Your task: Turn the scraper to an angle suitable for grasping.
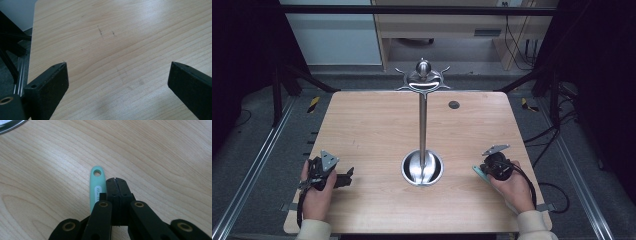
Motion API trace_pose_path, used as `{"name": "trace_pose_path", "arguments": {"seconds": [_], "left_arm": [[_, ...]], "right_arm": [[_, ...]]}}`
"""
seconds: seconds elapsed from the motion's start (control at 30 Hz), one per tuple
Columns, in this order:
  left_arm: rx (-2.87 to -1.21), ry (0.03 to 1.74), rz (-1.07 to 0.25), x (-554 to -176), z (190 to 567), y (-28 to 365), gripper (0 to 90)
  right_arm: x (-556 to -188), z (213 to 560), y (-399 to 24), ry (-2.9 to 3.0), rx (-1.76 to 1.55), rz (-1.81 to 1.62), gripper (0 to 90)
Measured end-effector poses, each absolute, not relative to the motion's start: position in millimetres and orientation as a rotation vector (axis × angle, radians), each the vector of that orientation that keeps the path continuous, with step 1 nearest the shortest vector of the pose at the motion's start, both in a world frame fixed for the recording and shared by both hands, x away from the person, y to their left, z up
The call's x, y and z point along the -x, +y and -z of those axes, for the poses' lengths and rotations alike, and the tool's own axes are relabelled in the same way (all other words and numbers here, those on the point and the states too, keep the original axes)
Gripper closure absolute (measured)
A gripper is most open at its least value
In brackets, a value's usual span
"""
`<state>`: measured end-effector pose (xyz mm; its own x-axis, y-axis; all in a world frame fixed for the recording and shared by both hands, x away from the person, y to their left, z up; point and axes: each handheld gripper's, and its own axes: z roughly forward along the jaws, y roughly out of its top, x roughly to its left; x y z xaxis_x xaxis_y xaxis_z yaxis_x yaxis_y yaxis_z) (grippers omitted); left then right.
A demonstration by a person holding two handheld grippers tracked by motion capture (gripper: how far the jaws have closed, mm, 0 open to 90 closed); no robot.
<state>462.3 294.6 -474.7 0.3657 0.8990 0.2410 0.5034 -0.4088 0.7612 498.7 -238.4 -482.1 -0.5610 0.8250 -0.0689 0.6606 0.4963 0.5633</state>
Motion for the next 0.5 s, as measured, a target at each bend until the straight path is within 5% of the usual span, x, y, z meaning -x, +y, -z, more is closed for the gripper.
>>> {"name": "trace_pose_path", "arguments": {"seconds": [0.5], "left_arm": [[-2.047, 1.208, -0.881, -462.1, 474.3, 294.8, 3.1]], "right_arm": [[-483.3, 479.2, -217.6, 2.585, -1.099, -0.726, 90.0]]}}
